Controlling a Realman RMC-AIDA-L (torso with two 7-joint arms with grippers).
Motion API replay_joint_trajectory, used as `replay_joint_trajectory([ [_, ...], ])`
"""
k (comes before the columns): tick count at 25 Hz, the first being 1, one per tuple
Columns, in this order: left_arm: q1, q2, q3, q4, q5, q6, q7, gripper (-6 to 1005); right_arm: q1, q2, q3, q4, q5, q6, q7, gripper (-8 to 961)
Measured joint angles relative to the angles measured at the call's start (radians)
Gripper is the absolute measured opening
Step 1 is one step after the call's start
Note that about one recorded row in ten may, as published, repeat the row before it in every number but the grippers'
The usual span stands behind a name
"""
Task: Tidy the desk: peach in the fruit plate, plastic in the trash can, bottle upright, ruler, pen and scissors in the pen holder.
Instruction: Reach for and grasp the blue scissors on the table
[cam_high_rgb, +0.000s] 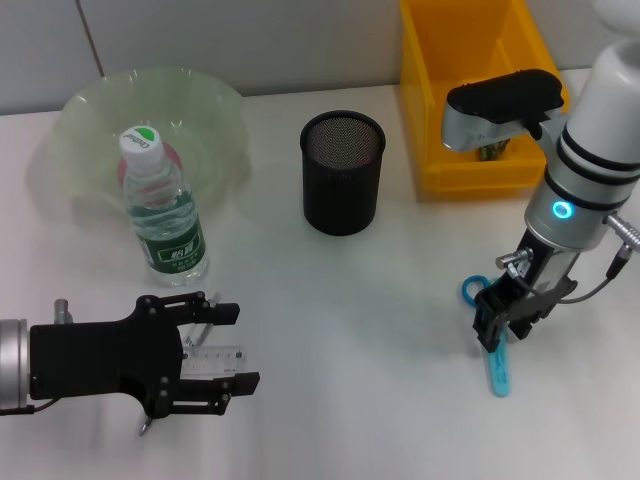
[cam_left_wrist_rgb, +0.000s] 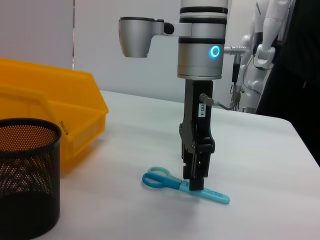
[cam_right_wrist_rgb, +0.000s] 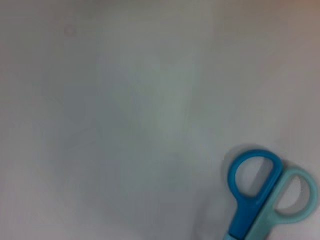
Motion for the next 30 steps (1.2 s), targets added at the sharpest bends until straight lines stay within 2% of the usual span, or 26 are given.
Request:
replay_joint_trajectory([
  [28, 0.000, 0.003, -0.005, 0.008, 0.004, 0.000, 0.005, 812, 0.011, 0.003, 0.011, 0.031, -0.004, 0.003, 0.005, 393],
  [30, 0.001, 0.003, -0.005, 0.008, 0.004, 0.000, 0.005, 812, 0.011, 0.001, 0.011, 0.028, -0.005, 0.003, 0.005, 371],
])
